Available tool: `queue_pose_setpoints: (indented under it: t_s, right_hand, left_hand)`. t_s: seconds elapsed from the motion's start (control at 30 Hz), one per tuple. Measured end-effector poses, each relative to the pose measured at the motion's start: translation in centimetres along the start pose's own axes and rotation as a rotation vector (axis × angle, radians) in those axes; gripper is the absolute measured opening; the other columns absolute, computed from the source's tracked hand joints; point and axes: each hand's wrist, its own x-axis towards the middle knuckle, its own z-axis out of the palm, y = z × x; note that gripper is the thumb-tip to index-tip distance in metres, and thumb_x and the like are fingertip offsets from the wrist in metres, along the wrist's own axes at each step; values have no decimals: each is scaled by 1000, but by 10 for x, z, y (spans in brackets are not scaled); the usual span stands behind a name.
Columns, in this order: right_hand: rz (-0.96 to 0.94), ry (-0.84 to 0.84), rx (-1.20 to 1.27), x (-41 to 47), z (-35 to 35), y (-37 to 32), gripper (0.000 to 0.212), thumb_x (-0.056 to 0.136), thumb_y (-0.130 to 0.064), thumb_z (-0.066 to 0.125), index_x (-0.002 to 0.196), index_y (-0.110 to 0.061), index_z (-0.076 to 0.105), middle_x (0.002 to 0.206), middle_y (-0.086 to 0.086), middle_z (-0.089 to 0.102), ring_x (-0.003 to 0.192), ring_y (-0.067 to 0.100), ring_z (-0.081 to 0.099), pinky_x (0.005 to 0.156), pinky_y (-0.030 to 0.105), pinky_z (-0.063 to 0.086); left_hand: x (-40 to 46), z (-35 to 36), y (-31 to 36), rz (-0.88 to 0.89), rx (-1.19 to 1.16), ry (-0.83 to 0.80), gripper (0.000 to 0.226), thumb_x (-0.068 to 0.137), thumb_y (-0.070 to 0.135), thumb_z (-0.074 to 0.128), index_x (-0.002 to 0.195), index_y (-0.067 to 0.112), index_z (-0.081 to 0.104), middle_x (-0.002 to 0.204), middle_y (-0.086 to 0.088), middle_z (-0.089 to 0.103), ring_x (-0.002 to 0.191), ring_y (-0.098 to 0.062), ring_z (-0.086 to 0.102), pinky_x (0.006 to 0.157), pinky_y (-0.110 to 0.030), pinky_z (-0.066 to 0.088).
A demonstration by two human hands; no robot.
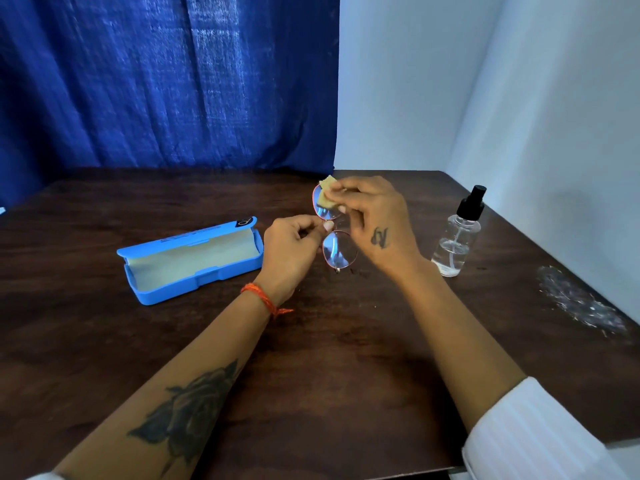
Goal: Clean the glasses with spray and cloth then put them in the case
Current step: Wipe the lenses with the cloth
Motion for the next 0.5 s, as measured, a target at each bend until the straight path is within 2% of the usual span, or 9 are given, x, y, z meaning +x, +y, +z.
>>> queue_pose_setpoints:
  t_s: [0.1, 0.2, 0.27, 0.33, 0.4, 0.5]
  right_hand:
    - [-21, -39, 12, -9, -6, 5, 32, 66, 11, 59, 84, -9, 76, 90, 4, 73, 84, 25, 62, 77, 16, 41]
    - [29, -23, 12, -9, -8, 8, 31, 64, 11, 59, 79, -10, 77, 85, 3, 73, 80, 23, 63, 75, 20, 44]
    - [48, 43, -29, -7, -8, 6, 31, 66, 9, 56, 82, -8, 76, 86, 6, 73, 80, 27, 64, 75, 21, 44]
    - [14, 78, -101, -6, -8, 2, 31, 72, 1, 50, 90, -5, 74, 90, 11, 71, 82, 31, 63, 74, 24, 45]
    - [-45, 63, -115, -6, -5, -2, 37, 74, -8, 42, 95, -3, 72, 93, 13, 70, 85, 33, 62, 76, 26, 46]
    - [-129, -6, -77, -8, -3, -5, 35, 74, -9, 43, 90, -4, 74, 91, 9, 71, 84, 30, 61, 76, 22, 42]
  left_hand:
    - [1, 2, -1, -32, 6, -26, 12, 84, 19, 63, 77, 20, 72, 77, -13, 70, 72, -17, 56, 75, -44, 50]
    - [-1, 3, 0, -60, -7, -48, 12, 84, 14, 63, 77, 19, 71, 72, 1, 67, 70, -10, 55, 72, -35, 47]
    - [-1, 3, 1, -66, -20, -65, 10, 84, 12, 62, 84, 13, 73, 73, 4, 67, 69, -8, 57, 72, -30, 46]
    - [-3, 3, 2, -61, -19, -92, 11, 84, 11, 62, 87, 10, 73, 77, 1, 69, 73, -10, 59, 72, -28, 46]
    - [-3, 3, 1, -56, -33, -103, 10, 84, 12, 63, 84, 13, 73, 79, -3, 70, 75, -13, 61, 72, -31, 48]
    - [-1, -1, 1, -52, -50, -84, 15, 84, 13, 63, 76, 20, 72, 74, -3, 69, 71, -13, 58, 72, -33, 47]
